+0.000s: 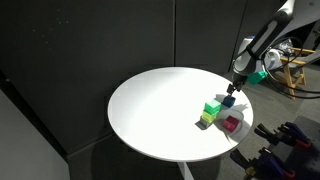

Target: Put the blue toy block on top of the tree stacked toy blocks

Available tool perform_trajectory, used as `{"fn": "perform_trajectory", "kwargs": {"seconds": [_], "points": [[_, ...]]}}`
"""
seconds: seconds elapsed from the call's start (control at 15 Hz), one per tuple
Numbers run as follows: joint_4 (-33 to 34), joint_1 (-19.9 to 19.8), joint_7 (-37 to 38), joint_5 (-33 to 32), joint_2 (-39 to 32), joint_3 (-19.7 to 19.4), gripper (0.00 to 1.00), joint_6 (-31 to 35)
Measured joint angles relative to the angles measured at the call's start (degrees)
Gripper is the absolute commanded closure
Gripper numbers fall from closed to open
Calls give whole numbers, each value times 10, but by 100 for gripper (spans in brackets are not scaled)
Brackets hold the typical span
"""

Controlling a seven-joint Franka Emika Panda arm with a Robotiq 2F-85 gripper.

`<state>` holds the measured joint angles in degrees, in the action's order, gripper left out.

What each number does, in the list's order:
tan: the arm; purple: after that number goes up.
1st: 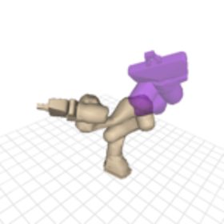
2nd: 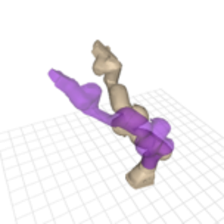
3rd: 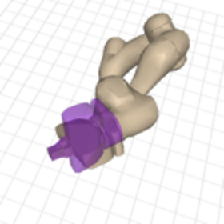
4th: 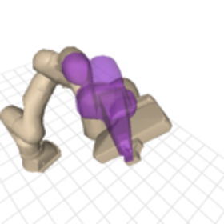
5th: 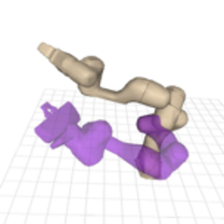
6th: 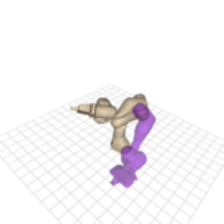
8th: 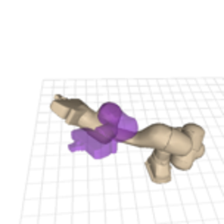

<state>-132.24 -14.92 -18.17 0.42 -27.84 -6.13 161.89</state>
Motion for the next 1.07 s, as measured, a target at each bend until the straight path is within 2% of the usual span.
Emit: {"fn": "perform_trajectory", "kwargs": {"seconds": [1.07], "points": [[59, 5, 8, -11, -71, -1, 0, 0]]}}
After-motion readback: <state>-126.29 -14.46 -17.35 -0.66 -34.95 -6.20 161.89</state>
